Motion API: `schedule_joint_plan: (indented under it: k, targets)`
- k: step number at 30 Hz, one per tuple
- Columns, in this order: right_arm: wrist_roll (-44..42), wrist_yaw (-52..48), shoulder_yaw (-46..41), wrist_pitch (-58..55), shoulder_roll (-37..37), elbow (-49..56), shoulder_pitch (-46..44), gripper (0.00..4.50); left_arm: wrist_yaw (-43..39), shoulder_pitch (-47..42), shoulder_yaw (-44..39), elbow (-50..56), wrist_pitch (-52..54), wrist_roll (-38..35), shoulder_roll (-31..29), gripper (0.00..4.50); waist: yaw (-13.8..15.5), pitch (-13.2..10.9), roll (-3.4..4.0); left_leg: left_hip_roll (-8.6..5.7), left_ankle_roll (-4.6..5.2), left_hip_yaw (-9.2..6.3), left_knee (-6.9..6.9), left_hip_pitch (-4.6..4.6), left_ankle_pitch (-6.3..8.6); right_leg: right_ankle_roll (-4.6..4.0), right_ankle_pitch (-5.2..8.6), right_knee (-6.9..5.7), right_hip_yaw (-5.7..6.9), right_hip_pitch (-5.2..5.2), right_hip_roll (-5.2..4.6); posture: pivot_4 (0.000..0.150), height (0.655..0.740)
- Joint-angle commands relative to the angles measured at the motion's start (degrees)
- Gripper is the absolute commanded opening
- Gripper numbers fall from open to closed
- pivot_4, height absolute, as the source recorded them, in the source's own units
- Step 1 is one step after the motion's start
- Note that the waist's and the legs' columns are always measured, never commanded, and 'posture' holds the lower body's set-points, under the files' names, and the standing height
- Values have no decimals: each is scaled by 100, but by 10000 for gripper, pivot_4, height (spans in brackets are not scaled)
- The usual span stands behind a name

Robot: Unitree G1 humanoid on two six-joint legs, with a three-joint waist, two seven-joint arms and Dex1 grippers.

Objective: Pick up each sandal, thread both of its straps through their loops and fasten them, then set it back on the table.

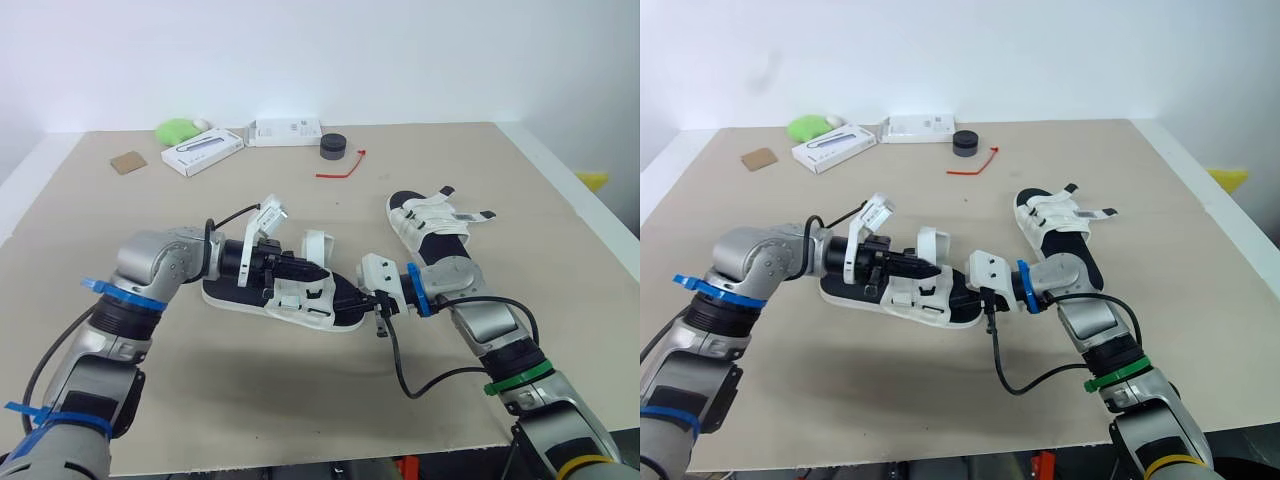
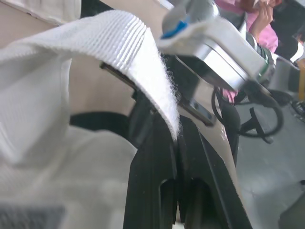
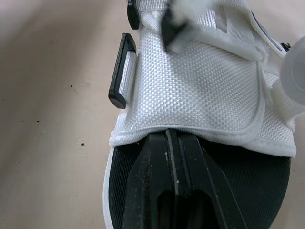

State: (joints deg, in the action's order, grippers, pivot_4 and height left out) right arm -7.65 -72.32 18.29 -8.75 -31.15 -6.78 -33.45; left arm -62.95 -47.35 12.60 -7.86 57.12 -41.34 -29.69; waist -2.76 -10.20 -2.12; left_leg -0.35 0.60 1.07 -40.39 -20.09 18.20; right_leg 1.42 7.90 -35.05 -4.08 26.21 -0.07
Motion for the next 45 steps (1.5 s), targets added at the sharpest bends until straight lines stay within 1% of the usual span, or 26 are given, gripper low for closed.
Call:
schedule_joint_plan:
  k: [1, 3, 8, 13, 17, 23, 29, 36, 39, 45]
  targets:
    - [12, 38, -38, -7, -48, 115, 83, 0, -105, -135, -84, -105, -27, 82, 103, 340, 2, 0, 0, 0, 0, 0, 0, -1, 0, -1, -1, 0, 0, 1, 0, 1500, 7400]
    - [12, 47, -48, -16, -58, 145, 107, 0, -150, -80, -79, -24, 100, 46, 123, 340, 6, 0, 0, 0, 0, -3, 0, -5, 0, -1, -1, 0, 1, 2, -2, 1500, 7400]
    - [21, 69, -63, -12, -78, 159, 134, 0, -40, 106, -301, 244, 926, -339, 111, 340, 3, 0, 0, 1, 0, -3, 0, -4, 0, 4, 0, 0, -1, 2, -2, 1500, 7400]
    - [23, 82, -48, -11, -73, 179, 154, 0, 165, 277, -355, 507, 1320, -398, 75, 340, 3, 0, 0, 1, 0, -5, 0, -3, 0, 4, -1, -1, 0, 1, -3, 1500, 7400]
    - [24, 85, -30, -2, -61, 169, 141, 0, 197, 399, -315, 588, 1273, -304, 38, 340, 5, 0, 0, 2, 0, -5, 0, -2, 0, 4, -1, -2, 0, 2, -2, 1500, 7400]
    - [27, 74, -18, 24, -53, 147, 122, 0, 324, 266, -274, 244, 1127, -107, 195, 340, 5, 1, 0, 0, 0, -5, 0, 2, 0, 4, -1, -2, 0, -1, -3, 1500, 7400]
    - [27, 95, -29, 10, -67, 187, 154, 0, 465, 98, -419, 15, 1311, -183, 389, 340, 5, 1, 0, 0, 0, -4, 0, 1, 0, 4, -1, -1, 0, -1, -3, 1500, 7400]
    - [16, 111, -41, -19, -89, 235, 183, 0, 418, 154, -225, -112, 1169, 82, 361, 340, 5, 1, 0, 0, 0, -5, 0, 1, 0, 4, -1, -2, 0, -1, -3, 1500, 7400]
    - [18, 112, -41, -20, -93, 236, 181, 0, 473, 51, -436, -190, 1394, -75, 478, 340, 7, 1, -1, 0, 0, -5, 0, 1, 0, 4, -1, -2, 1, -1, -3, 1500, 7400]
    - [18, 110, -40, -18, -93, 213, 170, 0, 425, -11, -608, 0, 1602, -279, 475, 340, 6, 1, 0, 0, 0, -5, 0, -1, 0, 4, -1, -1, 0, -1, -4, 1500, 7400]
